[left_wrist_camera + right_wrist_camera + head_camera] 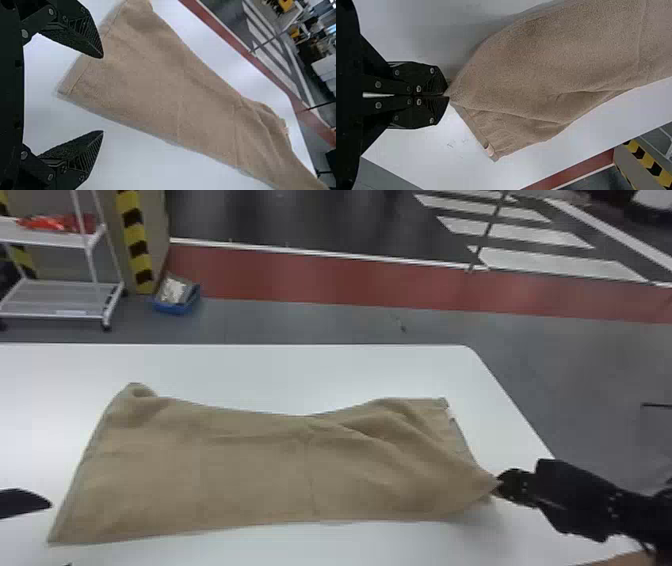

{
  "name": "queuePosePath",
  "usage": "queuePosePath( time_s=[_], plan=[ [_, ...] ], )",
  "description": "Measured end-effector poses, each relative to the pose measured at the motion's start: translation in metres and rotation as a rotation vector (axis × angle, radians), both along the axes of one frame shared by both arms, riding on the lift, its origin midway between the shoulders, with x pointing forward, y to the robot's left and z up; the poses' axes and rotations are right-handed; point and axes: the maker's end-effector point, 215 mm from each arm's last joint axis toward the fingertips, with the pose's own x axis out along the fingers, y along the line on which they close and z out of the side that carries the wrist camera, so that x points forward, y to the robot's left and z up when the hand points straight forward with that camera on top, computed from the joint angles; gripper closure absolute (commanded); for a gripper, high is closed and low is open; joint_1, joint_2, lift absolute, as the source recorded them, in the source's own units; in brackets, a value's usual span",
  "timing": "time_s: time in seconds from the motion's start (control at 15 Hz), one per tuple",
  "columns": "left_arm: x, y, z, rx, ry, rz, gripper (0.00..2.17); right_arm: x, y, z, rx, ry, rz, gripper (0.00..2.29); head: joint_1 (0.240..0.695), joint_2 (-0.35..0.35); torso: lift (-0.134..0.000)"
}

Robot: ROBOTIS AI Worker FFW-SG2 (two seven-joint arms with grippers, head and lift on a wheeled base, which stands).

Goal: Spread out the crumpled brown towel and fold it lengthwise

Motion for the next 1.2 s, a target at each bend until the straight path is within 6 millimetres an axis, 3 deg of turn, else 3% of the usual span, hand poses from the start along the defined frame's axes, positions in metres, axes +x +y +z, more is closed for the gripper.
queuePosePath(
  time_s=[0.2, 0.47, 0.73, 1.2],
  plan=[
    [0.013, -0.002, -0.014, 0.044, 0.114, 0.041, 0.27, 0.004, 0.008, -0.006, 0.008, 0.007, 0.006, 2.26, 0.695, -0.206, -0.125],
    [0.038, -0.011, -0.013, 0.101, 0.183, 0.074, 0.27, 0.005, 0.007, -0.011, 0.012, 0.015, -0.003, 2.26, 0.695, -0.211, -0.125],
    [0.039, -0.018, -0.018, 0.150, 0.242, 0.017, 0.36, 0.007, 0.000, -0.006, 0.014, 0.004, -0.017, 2.25, 0.695, -0.229, -0.125],
    [0.035, -0.006, -0.033, 0.226, 0.299, -0.003, 0.40, 0.013, 0.002, -0.003, 0.020, -0.006, -0.019, 2.25, 0.695, -0.211, -0.125]
  ],
)
